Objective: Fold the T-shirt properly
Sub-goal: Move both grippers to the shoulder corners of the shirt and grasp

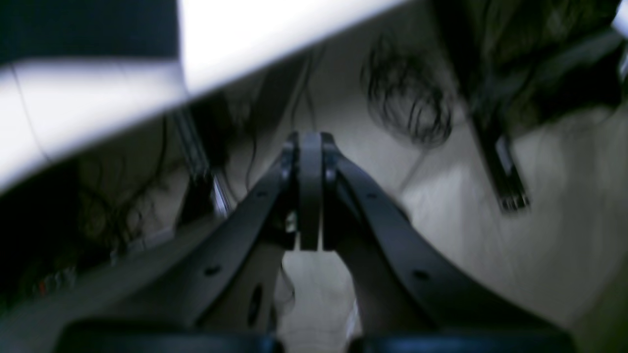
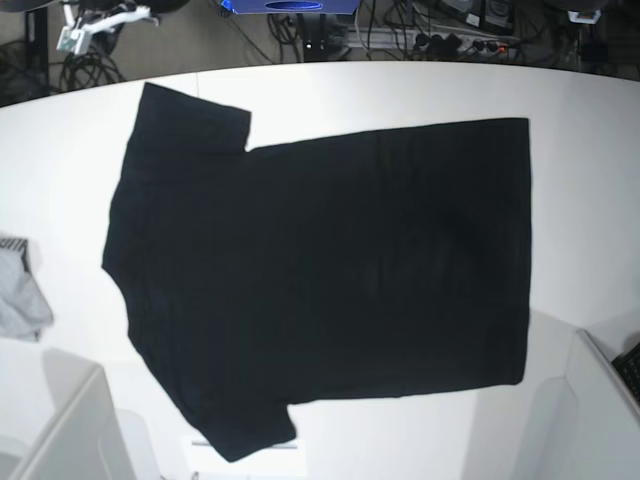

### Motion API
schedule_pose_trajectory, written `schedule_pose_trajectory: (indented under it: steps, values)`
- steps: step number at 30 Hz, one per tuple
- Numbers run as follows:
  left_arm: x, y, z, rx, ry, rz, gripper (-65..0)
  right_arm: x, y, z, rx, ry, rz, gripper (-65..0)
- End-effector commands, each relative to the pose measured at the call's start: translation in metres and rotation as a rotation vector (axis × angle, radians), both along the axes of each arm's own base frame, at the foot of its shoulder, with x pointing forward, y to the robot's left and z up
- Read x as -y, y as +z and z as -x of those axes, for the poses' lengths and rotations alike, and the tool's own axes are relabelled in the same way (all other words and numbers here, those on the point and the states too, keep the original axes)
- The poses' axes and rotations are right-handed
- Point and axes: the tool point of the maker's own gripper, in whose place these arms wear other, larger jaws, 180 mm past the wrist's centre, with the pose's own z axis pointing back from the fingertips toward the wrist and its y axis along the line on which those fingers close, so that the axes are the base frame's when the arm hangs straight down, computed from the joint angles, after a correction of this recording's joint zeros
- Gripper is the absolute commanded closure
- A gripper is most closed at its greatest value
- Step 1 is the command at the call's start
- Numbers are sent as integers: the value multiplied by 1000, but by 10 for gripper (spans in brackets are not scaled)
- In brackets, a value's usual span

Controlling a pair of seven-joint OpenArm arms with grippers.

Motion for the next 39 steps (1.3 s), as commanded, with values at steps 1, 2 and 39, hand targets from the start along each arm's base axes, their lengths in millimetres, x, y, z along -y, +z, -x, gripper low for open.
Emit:
schedule_pose_trajectory:
  steps: [1, 2, 39]
  values:
    - [-2, 16, -4, 45, -1, -25, 0, -1, 14, -14, 61, 19, 12, 0]
    - [-4, 24, -10, 70, 1, -35, 0, -3, 21, -27, 98, 29, 13, 0]
    - [-16, 4, -109, 20, 22, 447, -533, -11, -26, -128, 24, -93, -691, -411]
